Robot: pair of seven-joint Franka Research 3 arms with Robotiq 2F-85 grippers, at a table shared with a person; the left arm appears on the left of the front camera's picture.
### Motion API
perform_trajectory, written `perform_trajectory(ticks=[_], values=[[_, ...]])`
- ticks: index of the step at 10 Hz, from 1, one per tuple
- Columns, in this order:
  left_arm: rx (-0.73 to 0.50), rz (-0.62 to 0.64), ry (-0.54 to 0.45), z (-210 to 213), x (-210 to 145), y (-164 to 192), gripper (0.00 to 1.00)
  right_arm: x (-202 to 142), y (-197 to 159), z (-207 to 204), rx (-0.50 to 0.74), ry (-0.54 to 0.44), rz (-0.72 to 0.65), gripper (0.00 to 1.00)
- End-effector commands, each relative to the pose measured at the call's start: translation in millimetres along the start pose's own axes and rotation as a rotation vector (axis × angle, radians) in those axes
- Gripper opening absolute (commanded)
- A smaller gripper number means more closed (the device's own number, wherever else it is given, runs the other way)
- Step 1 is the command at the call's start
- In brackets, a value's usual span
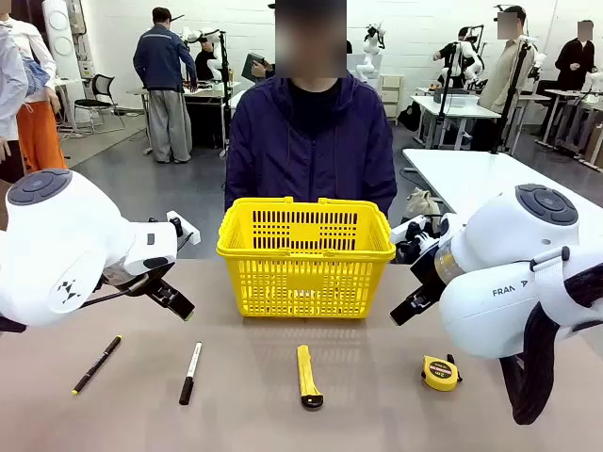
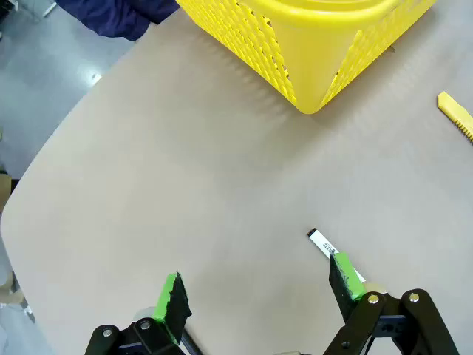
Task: Place the items the person wants into the basket.
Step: Pick up the item the person points to and place it in the Market Basket.
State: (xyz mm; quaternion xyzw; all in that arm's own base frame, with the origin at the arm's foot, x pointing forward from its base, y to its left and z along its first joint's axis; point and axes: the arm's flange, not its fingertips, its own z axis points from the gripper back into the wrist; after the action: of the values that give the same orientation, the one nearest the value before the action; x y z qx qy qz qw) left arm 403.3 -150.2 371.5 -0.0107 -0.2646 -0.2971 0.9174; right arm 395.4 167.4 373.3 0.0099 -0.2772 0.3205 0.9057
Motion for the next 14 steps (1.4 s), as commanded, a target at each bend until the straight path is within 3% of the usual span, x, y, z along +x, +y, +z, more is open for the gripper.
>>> perform_trajectory(ticks=[1, 14], values=[[0.0, 0.0, 0.0, 0.0, 0.0, 0.0, 1.0, 0.0, 0.0, 0.0, 0.0, 0.0, 0.0, 1.0], [0.0, 0.0, 0.0, 0.0, 0.0, 0.0, 1.0, 0.0, 0.0, 0.0, 0.0, 0.0, 0.0, 1.0]])
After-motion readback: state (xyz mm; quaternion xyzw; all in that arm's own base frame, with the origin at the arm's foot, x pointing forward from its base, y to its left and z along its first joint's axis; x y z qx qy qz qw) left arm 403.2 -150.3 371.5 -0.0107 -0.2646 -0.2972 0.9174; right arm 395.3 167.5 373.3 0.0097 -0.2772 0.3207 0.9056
